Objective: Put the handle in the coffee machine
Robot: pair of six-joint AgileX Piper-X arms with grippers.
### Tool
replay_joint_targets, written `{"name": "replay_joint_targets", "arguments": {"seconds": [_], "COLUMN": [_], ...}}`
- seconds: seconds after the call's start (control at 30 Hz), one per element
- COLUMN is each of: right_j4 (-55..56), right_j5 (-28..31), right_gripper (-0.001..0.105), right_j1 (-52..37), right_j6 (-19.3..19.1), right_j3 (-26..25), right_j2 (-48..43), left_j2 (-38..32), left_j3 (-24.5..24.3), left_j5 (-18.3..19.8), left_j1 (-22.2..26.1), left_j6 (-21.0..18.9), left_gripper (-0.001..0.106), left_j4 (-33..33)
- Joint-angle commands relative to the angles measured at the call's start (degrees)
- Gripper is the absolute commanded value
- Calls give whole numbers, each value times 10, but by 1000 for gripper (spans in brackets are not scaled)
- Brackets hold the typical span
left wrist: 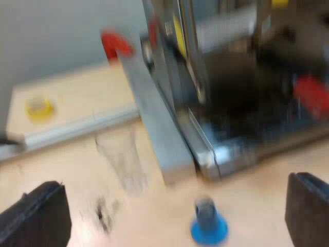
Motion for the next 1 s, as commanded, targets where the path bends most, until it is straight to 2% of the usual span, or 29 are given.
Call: {"name": "replay_joint_targets", "arguments": {"seconds": [0.03, 0.07, 0.13, 0.17, 0.23, 0.3, 0.37, 0.43, 0.5, 0.63, 0.77, 0.8, 1.0], "right_j4": [50, 69, 83, 77, 46, 18, -9, -40, -57, -73, -73, -73, -73], "right_j5": [-23, -35, -102, -116, -133, -133, -115, -66, -28, 11, 13, 13, 18], "right_gripper": [75, 75, 75, 75, 75, 75, 75, 75, 75, 75, 75, 75, 75], "right_j1": [0, 4, 12, 13, 23, 31, 36, 37, 37, 37, 37, 37, 37], "right_j6": [-14, -23, -60, -63, -61, -50, -37, -3, 21, 44, 48, 48, 48], "right_j3": [10, 6, 14, 18, 31, 43, 57, 76, 92, 129, 163, 170, 244], "right_j2": [-43, -38, -38, -39, -36, -36, -36, -36, -36, -36, -35, -35, -35], "left_j2": [-79, -81, -81, -81, -80, -80, -80, -80, -80, -75, -74, -74, -74], "left_j3": [1, 2, 2, 2, 11, 18, 45, 77, 97, 143, 160, 177, 211], "left_j5": [-3, 1, 3, -2, -17, -22, -24, -26, -26, -26, -26, -26, -26], "left_j1": [11, 10, 11, 11, 11, 11, 11, 11, 11, 9, -1, -8, -19], "left_j6": [2, 2, 2, 2, 0, -5, -30, -51, -56, -63, -63, -63, -62], "left_gripper": [85, 85, 85, 85, 85, 85, 85, 85, 85, 85, 85, 85, 85], "left_j4": [34, 33, 27, 24, -26, -56, -140, -210, -236, -241, -242, -241, -224]}}
